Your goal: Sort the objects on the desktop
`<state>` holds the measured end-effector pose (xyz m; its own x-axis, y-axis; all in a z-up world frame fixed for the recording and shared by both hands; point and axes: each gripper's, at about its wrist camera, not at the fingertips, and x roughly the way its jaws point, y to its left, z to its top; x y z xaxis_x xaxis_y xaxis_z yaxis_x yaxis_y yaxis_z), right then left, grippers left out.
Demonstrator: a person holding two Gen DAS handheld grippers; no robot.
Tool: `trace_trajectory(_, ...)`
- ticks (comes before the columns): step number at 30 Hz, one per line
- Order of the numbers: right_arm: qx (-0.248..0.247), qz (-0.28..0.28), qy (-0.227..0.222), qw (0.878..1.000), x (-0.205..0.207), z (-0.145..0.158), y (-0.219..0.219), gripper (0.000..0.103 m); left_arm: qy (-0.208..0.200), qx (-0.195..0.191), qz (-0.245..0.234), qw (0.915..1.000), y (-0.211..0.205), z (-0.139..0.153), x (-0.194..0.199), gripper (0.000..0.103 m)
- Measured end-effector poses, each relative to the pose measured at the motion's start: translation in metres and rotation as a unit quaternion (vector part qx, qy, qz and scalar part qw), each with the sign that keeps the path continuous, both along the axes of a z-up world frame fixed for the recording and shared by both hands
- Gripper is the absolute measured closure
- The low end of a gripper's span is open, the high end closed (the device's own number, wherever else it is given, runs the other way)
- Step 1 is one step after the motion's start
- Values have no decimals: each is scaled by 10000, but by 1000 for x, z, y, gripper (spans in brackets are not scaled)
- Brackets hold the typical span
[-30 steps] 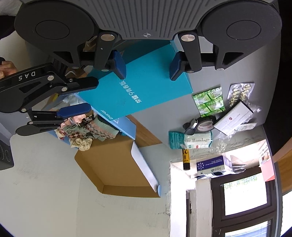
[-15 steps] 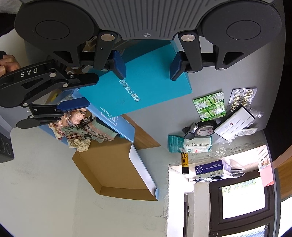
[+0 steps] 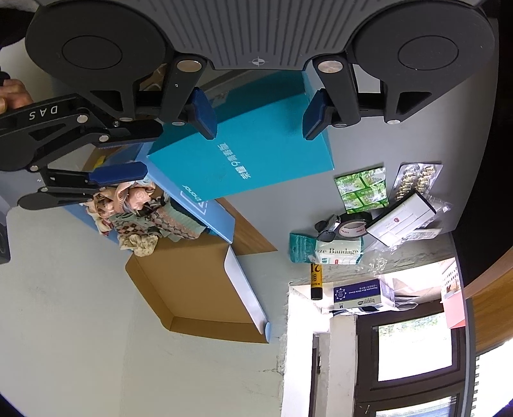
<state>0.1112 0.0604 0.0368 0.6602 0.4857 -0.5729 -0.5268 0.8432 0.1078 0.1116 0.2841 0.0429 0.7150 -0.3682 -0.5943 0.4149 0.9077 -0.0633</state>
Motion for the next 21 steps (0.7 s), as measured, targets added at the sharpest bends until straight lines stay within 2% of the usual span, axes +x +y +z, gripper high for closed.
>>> trace_trajectory(10,-1,-171,-108,9998,-30,-7,-5,24,-66,-71,70,9999,-6,-6,-31,16)
trace_trajectory(12,-5,-213,-94,9997,-35,-9,-6,23,-106,-63,124,9998,-8,-10,-38,13)
trace_trajectory(14,-27,-255,-116,9996,-41,-11,-6,17,-141,-75,224,9996,-10,-12,-45,11)
trace_trajectory(21,-39,-390,-262,9989,-63,-16,-9,11,-331,-129,610,9975,-13,-15,-69,4)
